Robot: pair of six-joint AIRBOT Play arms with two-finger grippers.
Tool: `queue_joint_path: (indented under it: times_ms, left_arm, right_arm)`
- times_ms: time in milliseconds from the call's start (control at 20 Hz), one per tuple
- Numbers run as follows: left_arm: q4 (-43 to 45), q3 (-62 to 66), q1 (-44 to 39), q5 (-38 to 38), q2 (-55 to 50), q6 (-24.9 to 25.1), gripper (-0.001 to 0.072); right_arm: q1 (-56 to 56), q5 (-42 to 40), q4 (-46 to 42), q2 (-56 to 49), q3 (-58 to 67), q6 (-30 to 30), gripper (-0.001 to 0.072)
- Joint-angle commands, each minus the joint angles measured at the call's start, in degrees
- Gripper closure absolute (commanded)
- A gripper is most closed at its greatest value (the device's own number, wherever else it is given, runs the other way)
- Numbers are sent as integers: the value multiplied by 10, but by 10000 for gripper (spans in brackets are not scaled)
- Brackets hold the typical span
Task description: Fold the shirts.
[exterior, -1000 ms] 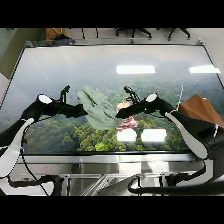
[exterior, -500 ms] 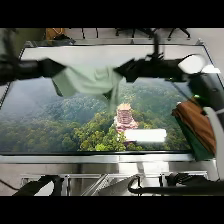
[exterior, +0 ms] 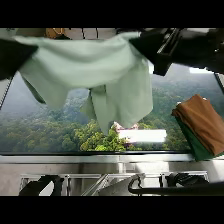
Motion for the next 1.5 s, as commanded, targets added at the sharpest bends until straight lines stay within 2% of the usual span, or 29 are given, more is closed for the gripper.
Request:
queue_joint_path:
  times_ms: [0,100,250,450,500,550,600,700,750,800,900,1050,1250,1450]
  left_arm:
    - [-1,-138,0,-48,-8,-4,697]
    - [-1,-244,0,-30,-39,13,697]
    - [-1,-358,0,14,-115,36,697]
    - [-1,-418,2,77,-227,42,689]
    - [-3,-416,6,85,-245,48,685]
    - [-2,-405,11,82,-261,52,389]
    - [-3,-388,16,70,-272,51,24]
    - [-2,-338,33,18,-285,50,13]
    - [-1,-317,42,-5,-285,50,13]
    - [-1,-295,52,-36,-285,50,13]
    - [0,-287,70,-75,-274,50,14]
    - [0,-373,87,-61,-235,57,14]
    - [56,-517,90,50,-196,62,14]
    - [56,-595,87,155,-196,62,14]
  right_arm:
    - [0,84,-63,-65,-28,62,693]
    - [0,98,-63,-131,-75,64,693]
    - [0,71,-62,-242,-149,63,691]
    - [0,56,-35,-374,-169,57,683]
    - [0,49,-23,-385,-169,57,582]
    - [0,39,-15,-386,-168,57,458]
    - [-2,37,-16,-379,-160,57,436]
    - [-16,41,-16,-349,-141,58,415]
    - [-28,47,-16,-323,-135,63,287]
    - [-43,53,-23,-294,-135,82,204]
    - [-73,76,-65,-237,-142,121,207]
    - [-93,83,-141,-155,-217,196,208]
    - [-92,24,-128,-73,-402,226,209]
    - [-92,-65,-87,-76,-504,222,212]
